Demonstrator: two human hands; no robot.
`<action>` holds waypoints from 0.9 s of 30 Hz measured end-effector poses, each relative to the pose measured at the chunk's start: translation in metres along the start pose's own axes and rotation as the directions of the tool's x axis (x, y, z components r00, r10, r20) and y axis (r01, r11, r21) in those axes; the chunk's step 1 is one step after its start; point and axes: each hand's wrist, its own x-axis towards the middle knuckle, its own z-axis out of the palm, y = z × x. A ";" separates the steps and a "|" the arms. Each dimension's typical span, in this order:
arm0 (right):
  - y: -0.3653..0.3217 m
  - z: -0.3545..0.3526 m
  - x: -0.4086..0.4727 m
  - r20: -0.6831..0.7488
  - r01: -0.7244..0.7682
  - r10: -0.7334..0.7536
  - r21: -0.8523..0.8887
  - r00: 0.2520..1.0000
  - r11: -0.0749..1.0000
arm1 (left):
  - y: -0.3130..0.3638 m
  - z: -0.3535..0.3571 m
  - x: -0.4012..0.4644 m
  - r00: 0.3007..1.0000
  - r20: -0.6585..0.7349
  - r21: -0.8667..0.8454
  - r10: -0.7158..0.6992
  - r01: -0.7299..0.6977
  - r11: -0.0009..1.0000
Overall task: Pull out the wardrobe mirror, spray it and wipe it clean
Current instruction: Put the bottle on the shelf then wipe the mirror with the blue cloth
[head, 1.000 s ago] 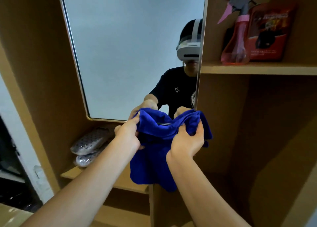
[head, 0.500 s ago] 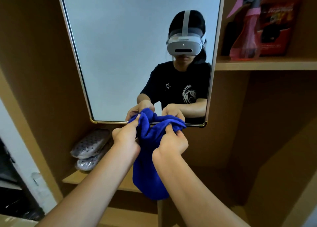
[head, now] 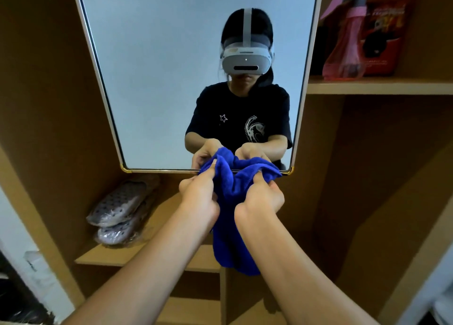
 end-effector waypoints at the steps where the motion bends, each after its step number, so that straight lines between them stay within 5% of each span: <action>1: 0.002 0.003 -0.002 -0.001 -0.005 0.005 -0.008 1.000 1.000 | 0.002 -0.002 -0.002 1.000 0.008 -0.004 -0.017 0.017 1.000; 15: 0.060 0.054 -0.035 0.081 -0.069 0.076 -0.078 0.994 0.995 | 0.062 -0.055 0.012 0.992 -0.120 -0.047 0.045 -0.050 0.998; 27: 0.120 0.095 -0.047 0.218 -0.048 0.058 -0.049 0.974 0.998 | 0.091 -0.106 0.065 0.937 -0.256 -0.014 0.237 -0.249 0.968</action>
